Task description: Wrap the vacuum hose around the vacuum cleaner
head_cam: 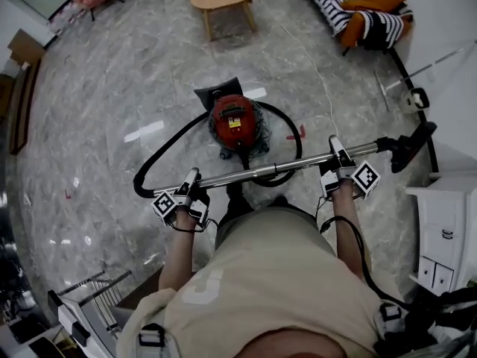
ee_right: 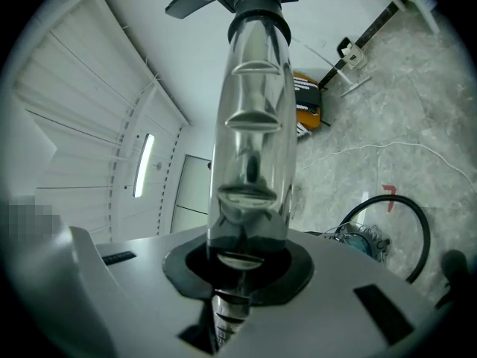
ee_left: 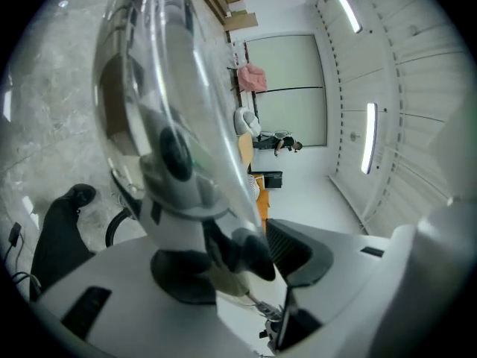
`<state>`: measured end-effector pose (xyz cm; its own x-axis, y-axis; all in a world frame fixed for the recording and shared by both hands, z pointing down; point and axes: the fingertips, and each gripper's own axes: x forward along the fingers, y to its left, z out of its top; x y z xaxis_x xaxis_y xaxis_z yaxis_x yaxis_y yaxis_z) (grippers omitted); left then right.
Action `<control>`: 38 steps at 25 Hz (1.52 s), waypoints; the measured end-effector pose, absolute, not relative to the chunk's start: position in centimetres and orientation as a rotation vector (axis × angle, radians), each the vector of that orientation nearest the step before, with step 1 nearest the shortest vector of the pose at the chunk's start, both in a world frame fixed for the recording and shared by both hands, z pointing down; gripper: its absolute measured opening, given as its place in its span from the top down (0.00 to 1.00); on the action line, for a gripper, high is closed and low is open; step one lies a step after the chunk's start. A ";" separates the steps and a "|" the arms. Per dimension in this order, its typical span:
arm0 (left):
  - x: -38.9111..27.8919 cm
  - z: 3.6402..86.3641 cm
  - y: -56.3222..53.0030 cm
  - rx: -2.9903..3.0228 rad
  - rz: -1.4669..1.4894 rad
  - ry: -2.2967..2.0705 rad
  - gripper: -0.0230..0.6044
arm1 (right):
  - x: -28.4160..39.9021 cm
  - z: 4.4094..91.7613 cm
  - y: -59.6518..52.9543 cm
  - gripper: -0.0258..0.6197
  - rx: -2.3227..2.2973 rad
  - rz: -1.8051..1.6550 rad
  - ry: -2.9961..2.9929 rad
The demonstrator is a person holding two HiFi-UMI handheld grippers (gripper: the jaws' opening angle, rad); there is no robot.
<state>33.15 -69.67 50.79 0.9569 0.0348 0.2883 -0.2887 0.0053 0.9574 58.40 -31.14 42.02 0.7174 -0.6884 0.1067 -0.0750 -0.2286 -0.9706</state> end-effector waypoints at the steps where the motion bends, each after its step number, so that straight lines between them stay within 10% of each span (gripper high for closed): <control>1: 33.0 50.8 -68.5 1.542 0.247 -0.201 0.64 | 58.4 41.9 -30.4 0.86 -1.733 -0.644 0.634; 38: 18.2 56.8 -59.6 1.914 0.894 -0.013 0.48 | 55.5 36.6 -47.7 0.89 -2.206 -0.789 1.461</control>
